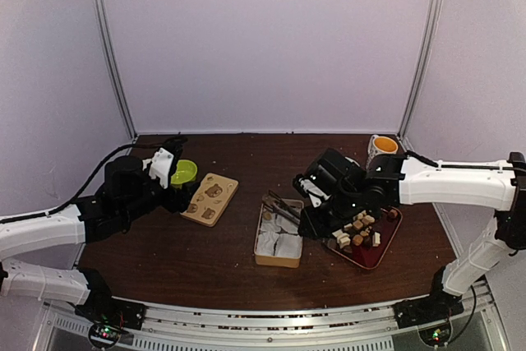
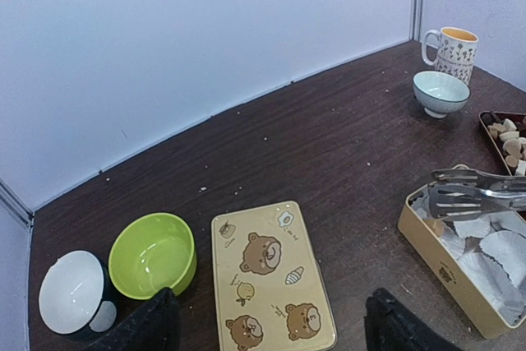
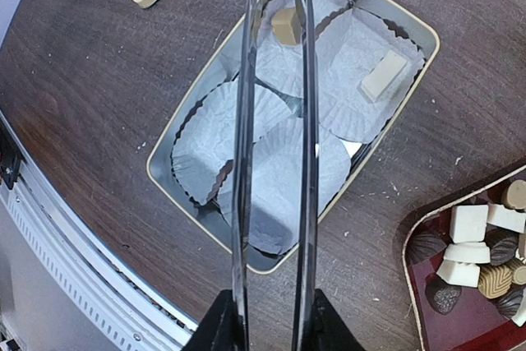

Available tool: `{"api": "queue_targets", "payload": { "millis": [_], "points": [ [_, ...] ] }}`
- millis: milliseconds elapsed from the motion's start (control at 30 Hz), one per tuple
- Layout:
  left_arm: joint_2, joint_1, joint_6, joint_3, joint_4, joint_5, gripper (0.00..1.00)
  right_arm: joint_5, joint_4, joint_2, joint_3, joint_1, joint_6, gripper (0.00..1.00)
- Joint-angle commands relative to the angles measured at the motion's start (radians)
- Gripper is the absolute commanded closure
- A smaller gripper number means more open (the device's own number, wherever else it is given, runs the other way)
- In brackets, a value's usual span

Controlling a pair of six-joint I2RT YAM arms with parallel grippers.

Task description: Pack the chocolate

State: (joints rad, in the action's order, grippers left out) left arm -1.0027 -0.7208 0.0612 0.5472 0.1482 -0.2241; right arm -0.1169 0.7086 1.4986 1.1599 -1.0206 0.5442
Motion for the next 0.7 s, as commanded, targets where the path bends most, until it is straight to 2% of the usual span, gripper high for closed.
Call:
{"api": "queue_targets", "payload": {
  "millis": [0,267,667],
  "points": [
    [-0.002,0.004,-0.006,0.025,0.015,0.005,0.21,0.049,0.006,0.010,0.038,-0.005,-0.015,0.72],
    [-0.006,0.004,-0.007,0.027,0.013,0.005,0.21,0.066,0.026,-0.002,0.050,-0.005,-0.014,0.71],
    [-0.016,0.004,-0.007,0.030,0.014,0.008,0.21,0.168,0.132,-0.149,0.028,-0.005,0.008,0.71]
  ]
}}
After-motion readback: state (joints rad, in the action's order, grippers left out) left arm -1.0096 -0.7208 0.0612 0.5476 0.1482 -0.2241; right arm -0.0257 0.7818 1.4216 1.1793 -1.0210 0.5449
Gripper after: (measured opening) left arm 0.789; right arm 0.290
